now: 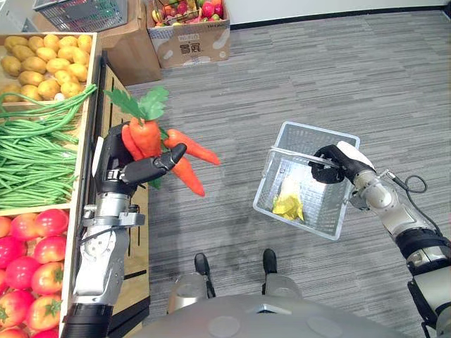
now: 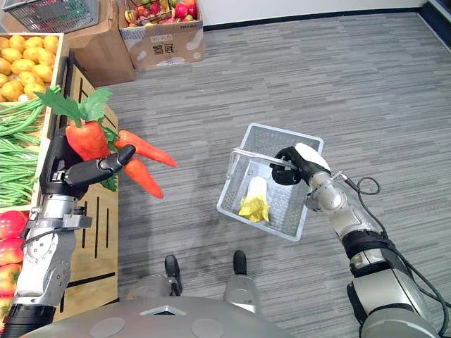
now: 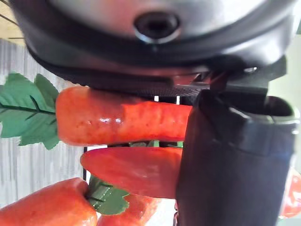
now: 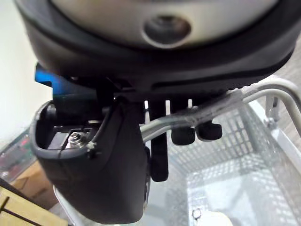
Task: Pick vegetable in the basket
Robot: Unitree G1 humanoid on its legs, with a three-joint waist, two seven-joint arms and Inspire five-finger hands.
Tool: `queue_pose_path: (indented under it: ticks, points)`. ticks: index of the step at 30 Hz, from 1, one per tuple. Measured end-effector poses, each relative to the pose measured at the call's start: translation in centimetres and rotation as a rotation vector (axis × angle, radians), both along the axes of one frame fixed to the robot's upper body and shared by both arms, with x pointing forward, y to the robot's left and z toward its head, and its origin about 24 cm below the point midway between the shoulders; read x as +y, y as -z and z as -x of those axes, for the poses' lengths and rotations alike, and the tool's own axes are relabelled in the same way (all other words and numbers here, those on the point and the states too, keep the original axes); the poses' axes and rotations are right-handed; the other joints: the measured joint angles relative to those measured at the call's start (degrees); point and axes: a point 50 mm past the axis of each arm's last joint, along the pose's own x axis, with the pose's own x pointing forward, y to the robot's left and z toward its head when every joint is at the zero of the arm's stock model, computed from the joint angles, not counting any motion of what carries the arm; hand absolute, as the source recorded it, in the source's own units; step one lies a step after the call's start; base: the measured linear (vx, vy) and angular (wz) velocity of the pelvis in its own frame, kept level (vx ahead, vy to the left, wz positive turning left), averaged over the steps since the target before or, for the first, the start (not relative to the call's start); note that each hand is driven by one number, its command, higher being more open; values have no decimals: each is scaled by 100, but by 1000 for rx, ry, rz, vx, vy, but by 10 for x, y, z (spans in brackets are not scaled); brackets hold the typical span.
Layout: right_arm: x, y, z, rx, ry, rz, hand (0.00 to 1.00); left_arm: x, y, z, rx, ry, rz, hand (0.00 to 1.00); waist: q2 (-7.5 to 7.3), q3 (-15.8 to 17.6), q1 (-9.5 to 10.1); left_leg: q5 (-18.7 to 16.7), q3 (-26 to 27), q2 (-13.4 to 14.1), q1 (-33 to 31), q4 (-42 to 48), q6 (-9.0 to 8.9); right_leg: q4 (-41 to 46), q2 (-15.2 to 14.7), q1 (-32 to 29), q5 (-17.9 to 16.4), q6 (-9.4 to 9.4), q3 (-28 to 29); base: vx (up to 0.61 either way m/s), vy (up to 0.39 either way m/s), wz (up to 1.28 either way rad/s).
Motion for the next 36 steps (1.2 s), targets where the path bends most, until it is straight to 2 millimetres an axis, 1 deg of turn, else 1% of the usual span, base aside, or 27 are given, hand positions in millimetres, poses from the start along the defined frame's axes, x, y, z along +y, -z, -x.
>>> queue_pose_path:
  ticks: [3, 6, 7, 12, 17, 20, 22, 26, 31, 36]
  points:
    - [8, -9, -4, -16, -51, -14, 0, 1, -4, -3, -5, 30, -38, 0, 10, 13, -19, -2, 21, 2, -57, 2, 0, -21, 3, -63, 64, 2, 7, -18, -10, -4]
    - [17, -20, -7, -38, -107, -34, 0, -6, -7, -7, -12, 82, -56, 0, 89, 74, -2, -8, 29, 58, -60, 2, -9, -21, 68, -89, 226, 17, -20, -34, -14, -5]
    - [22, -23, -9, -43, -129, -50, 0, -8, -7, -8, -13, 96, -61, 0, 95, 79, -11, -8, 34, 72, -61, 3, -9, -21, 83, -96, 255, -9, -47, -20, -6, -5]
    - [38, -36, -14, -85, -185, -100, 0, -17, -5, -9, -5, 151, -63, 0, 116, 93, -11, -7, 47, 73, -67, 14, -10, -45, 82, -97, 255, -9, -47, 0, 0, 0]
    - [52, -45, -20, -105, -246, -115, 0, -21, -5, -10, 5, 193, -93, 0, 132, 102, 5, 6, 54, 75, -82, 17, -15, -116, 79, -82, 256, -10, -51, -6, -14, -1]
    - [55, -46, -21, -106, -258, -113, 0, -30, -10, -13, -20, 231, -92, 0, 142, 106, 75, 10, 53, 72, -82, 18, -12, -118, 80, -78, 256, -10, -59, 0, 0, 0]
    - [58, -47, -22, -105, -271, -111, 0, -36, -16, -13, -45, 255, -89, 0, 143, 106, 78, 11, 50, 63, -82, 17, -10, -118, 76, -75, 256, -10, -70, 0, 0, 0]
    - [65, -46, -24, -105, -288, -124, 0, -48, -18, -16, -67, 305, -82, 0, 145, 106, 85, 19, 11, 59, -81, 15, -5, -118, 73, -54, 256, -10, -130, -14, -20, 5]
    - [86, -51, -31, -120, -346, -136, 0, -63, -14, -15, -55, 367, -70, 0, 151, 104, 56, 35, 8, 46, -78, 6, 2, -118, 65, -53, 256, -11, -148, 0, 0, 0]
    - [98, -53, -35, -127, -375, -163, 0, -77, -16, -18, -68, 419, -61, 0, 164, 97, 42, 94, -22, 34, -69, -67, 10, -118, 66, -57, 276, -37, -191, -11, -12, 2]
